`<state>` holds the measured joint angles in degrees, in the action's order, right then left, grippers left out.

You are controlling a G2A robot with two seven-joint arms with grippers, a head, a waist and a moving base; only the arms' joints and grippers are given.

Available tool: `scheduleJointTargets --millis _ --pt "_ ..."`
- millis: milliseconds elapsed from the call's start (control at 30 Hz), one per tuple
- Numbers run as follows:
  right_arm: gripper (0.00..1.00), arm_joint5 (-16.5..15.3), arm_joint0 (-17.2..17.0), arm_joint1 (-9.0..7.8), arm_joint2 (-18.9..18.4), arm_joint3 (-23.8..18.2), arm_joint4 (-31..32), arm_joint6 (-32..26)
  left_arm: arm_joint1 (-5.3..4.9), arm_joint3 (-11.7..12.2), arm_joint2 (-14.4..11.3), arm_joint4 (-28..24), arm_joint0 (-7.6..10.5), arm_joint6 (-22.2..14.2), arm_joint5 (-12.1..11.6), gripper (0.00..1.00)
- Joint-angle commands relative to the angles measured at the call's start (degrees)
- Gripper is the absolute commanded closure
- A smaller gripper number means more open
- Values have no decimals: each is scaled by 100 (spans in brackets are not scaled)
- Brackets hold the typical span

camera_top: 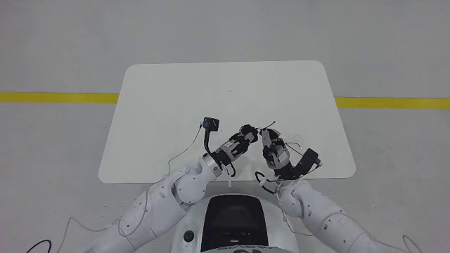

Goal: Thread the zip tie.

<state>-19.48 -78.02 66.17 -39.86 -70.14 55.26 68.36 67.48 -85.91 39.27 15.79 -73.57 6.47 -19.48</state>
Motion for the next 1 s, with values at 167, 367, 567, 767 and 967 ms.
scheduleJointTargets --millis 167,367,567,767,967 --pt "100 0 94 -94 210 -25 -180 107 0 0 0 0 0 0 0 100" --pt "100 0 169 -167 289 27 -393 119 0 0 0 0 0 0 0 100" --pt "100 0 218 -194 333 55 -535 45 0 0 0 0 0 0 0 100" --pt "100 0 250 -206 402 60 -609 10 0 0 0 0 0 0 0 100" --pt "100 0 277 -235 531 -6 -657 74 0 0 0 0 0 0 0 100"
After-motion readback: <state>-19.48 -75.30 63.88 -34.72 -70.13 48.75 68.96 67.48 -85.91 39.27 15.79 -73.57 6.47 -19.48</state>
